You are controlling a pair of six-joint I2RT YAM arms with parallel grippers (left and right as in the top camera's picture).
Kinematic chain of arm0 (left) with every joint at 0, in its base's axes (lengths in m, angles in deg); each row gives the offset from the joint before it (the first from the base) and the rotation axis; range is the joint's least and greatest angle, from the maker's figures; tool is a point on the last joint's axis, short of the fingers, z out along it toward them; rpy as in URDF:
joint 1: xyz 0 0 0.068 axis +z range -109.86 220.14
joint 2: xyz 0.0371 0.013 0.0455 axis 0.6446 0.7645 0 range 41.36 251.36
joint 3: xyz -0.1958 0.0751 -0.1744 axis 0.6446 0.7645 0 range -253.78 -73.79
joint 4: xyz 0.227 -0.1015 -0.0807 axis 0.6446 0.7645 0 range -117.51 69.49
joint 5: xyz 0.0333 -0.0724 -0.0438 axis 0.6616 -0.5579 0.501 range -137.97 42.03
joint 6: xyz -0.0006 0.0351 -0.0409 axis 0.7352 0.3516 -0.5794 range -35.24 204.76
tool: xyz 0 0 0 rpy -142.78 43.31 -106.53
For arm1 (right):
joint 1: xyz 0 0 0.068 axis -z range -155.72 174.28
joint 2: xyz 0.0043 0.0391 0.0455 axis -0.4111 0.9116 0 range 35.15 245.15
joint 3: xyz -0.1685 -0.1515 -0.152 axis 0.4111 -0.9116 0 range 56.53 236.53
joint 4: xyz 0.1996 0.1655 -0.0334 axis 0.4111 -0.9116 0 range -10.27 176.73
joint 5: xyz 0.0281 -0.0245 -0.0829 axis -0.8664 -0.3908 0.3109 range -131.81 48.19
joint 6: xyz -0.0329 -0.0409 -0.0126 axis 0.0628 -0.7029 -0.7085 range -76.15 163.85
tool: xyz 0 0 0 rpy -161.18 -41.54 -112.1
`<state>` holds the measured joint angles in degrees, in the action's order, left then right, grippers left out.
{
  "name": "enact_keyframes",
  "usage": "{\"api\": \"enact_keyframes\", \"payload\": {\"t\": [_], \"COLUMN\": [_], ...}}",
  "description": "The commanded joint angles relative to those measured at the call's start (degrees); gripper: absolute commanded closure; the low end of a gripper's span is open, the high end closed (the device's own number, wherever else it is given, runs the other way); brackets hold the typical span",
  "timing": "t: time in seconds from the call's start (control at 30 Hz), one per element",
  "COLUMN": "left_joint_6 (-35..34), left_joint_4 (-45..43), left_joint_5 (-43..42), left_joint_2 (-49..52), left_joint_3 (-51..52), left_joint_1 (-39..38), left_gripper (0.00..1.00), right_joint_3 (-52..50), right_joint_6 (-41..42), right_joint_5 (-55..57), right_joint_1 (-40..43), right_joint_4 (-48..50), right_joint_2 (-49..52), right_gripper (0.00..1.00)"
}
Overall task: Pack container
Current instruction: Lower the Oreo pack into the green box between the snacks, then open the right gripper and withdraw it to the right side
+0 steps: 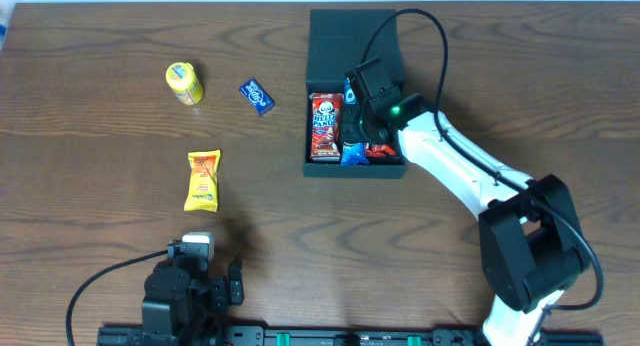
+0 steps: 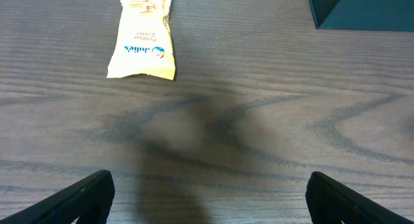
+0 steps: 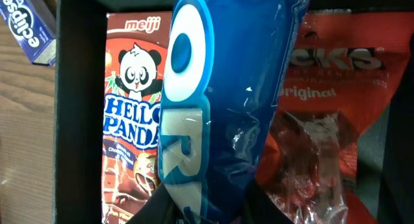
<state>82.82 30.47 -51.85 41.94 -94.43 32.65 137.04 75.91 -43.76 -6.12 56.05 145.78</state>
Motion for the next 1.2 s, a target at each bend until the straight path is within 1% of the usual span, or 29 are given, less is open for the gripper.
{"api": "enact_keyframes", "payload": {"t": [0.0,0.23,0.4,0.6,0.63,0.67,0.73,0.77,0.87,0.93,1.1,1.17], "left_joint_6": [-0.6,-0.6,-0.6,-0.6,-0.6,-0.6,-0.6,-0.6,-0.6,-0.6,-0.6,-0.6], "left_joint_4": [1.4,1.4,1.4,1.4,1.4,1.4,1.4,1.4,1.4,1.4,1.4,1.4], "left_joint_5": [0.5,0.5,0.5,0.5,0.5,0.5,0.5,0.5,0.5,0.5,0.5,0.5], "left_joint_2": [-0.4,-0.4,-0.4,-0.4,-0.4,-0.4,-0.4,-0.4,-0.4,-0.4,-0.4,-0.4], "left_joint_3": [1.7,1.7,1.7,1.7,1.7,1.7,1.7,1.7,1.7,1.7,1.7,1.7], "left_joint_1": [0.3,0.3,0.3,0.3,0.3,0.3,0.3,0.3,0.3,0.3,0.3,0.3], "left_gripper": [0.04,0.04,0.05,0.04,0.05,0.04,0.04,0.04,0.05,0.05,0.05,0.04], "right_joint_3": [1.3,1.3,1.3,1.3,1.3,1.4,1.4,1.4,1.4,1.4,1.4,1.4], "right_joint_6": [0.7,0.4,-2.6,-2.5,-2.5,-2.5,-2.5,-2.5,-2.5,-2.5,-2.5,-2.5], "right_joint_5": [0.0,0.0,0.5,0.4,0.4,0.4,0.4,0.4,0.4,0.4,0.4,0.4], "right_joint_1": [0.4,0.4,0.4,0.3,0.3,0.3,0.3,0.3,0.3,0.3,0.3,0.3], "right_joint_4": [0.5,1.4,1.4,1.4,1.4,1.4,1.5,1.5,1.5,1.5,1.5,1.5], "right_joint_2": [1.7,4.0,4.3,4.3,4.3,4.2,4.1,4.0,3.6,2.9,-0.2,-1.8], "right_gripper": [0.98,0.99,0.98,0.98,0.96,0.91,0.79,0.72,0.61,0.59,0.58,0.51]}}
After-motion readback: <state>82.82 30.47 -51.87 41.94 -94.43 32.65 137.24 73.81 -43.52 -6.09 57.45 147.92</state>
